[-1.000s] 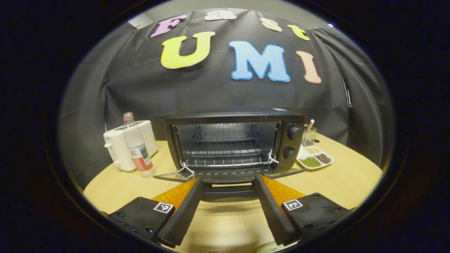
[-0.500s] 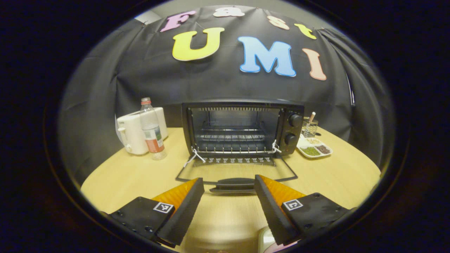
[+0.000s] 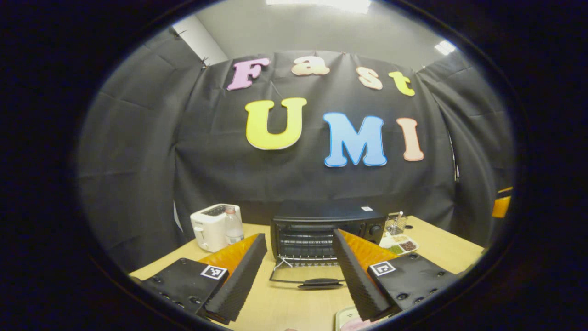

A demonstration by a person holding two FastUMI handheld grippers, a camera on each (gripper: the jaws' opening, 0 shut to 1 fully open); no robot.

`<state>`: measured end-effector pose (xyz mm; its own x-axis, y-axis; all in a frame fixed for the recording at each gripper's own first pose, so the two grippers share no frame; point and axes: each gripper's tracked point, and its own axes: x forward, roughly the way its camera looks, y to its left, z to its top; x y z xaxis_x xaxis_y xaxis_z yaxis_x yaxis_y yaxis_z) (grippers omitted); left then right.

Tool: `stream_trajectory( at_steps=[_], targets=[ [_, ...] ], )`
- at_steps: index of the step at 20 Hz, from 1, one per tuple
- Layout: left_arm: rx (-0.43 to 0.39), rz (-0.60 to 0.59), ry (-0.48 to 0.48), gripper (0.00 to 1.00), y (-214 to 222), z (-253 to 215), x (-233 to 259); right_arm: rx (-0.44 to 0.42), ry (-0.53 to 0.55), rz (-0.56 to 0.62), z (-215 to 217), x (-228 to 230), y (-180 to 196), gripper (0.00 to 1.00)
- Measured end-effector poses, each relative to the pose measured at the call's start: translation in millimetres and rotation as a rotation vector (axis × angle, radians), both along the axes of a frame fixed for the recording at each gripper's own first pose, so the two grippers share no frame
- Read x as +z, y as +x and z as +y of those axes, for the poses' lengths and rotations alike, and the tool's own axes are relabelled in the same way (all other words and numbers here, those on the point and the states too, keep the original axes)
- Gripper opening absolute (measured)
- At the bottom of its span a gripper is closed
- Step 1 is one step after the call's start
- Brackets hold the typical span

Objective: Open the electric oven with the left hand, put the food in, and close the electric oven.

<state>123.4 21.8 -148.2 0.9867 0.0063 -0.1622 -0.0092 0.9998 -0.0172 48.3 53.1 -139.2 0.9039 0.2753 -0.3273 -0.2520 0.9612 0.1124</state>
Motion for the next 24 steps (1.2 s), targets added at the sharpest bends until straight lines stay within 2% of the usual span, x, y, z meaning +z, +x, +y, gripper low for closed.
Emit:
stream_trajectory(
  at_steps=[3, 4, 5, 8, 11, 13, 21, 24],
  targets=[
    [0.015, -0.047, 0.014, 1.0, -24, 14, 32, 0.072, 0.042, 0.1, 19, -29, -4, 0.99],
    [0.016, -0.051, 0.011, 0.91, -32, 17, 39, 0.1, 0.058, 0.141, 25, -38, -8, 0.99],
    [0.023, -0.055, 0.013, 1.0, -37, 21, 41, 0.131, 0.07, 0.185, 32, -48, -12, 0.99],
    [0.043, -0.077, 0.014, 1.0, -53, 29, 54, 0.222, 0.124, 0.329, 50, -76, -29, 0.98],
    [0.047, -0.071, 0.022, 1.0, -69, 33, 52, 0.272, 0.177, 0.468, 65, -101, -36, 0.98],
    [0.06, -0.055, 0.032, 1.0, -78, 39, 46, 0.286, 0.213, 0.545, 74, -117, -40, 0.99],
    [0.106, -0.005, 0.029, 1.0, -107, 59, 25, 0.283, 0.208, 0.895, 81, -204, -55, 0.99],
    [0.122, 0.005, 0.018, 1.0, -112, 66, 21, 0.249, 0.245, 0.981, 83, -227, -51, 0.98]
  ],
)
